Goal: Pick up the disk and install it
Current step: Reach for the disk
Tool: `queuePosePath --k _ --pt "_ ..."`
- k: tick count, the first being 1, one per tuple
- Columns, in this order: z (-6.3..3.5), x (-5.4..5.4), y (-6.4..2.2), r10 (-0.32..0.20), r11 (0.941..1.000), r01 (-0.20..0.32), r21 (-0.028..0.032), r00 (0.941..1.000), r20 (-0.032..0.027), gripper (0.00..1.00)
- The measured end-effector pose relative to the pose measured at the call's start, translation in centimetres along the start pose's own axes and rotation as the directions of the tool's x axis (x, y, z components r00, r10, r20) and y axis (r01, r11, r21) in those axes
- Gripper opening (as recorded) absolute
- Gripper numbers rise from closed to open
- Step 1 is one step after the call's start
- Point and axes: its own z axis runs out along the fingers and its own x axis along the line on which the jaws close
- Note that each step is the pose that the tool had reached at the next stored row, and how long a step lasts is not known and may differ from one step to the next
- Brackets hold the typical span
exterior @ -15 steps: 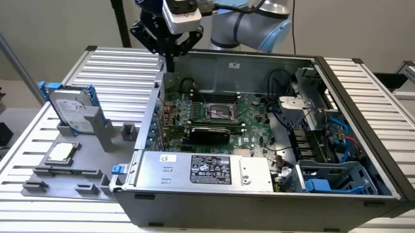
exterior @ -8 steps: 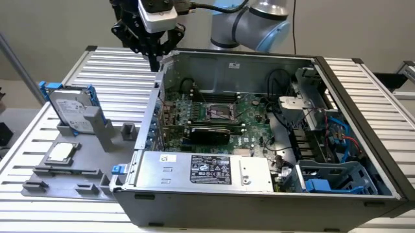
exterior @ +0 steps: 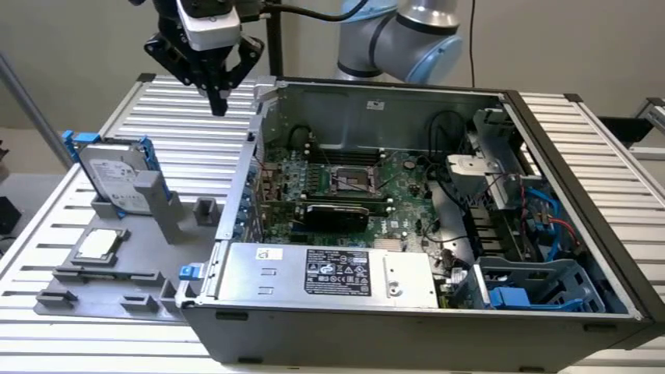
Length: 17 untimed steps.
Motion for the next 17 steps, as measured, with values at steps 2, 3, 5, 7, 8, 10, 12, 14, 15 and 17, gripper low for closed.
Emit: queuePosePath --k 2,3,5,7,8,10,12,14,15,17 --pt "0.03 0.9 0.0 0.0 1.0 0.0 0.0057 1.0 0.0002 0.0" --pt "0.05 1.4 -0.01 0.0 1.0 0.0 0.0084 1.0 0.0004 0.0" --pt "0.08 2.3 0.0 0.0 0.9999 0.0 0.0141 1.0 0.0006 0.0" --pt "0.12 3.2 -0.01 0.0 0.9998 0.0 0.0198 1.0 0.0007 0.0" --pt "0.14 3.6 0.0 0.0 0.9997 0.0 0.0225 1.0 0.0008 0.0" --pt "0.2 4.6 0.0 -0.001 0.9996 0.001 0.028 1.0 0.0008 0.0" --pt "0.25 5.5 0.01 -0.001 0.9995 0.001 0.033 1.0 0.0008 0.0" --pt "0.31 6.4 0.03 -0.001 0.9993 0.001 0.0378 1.0 0.0008 0.0" --pt "0.34 6.8 0.04 -0.001 0.9992 0.001 0.0399 1.0 0.0007 0.0" --pt "0.41 7.8 0.07 -0.001 0.999 0.001 0.044 1.0 0.0006 0.0"
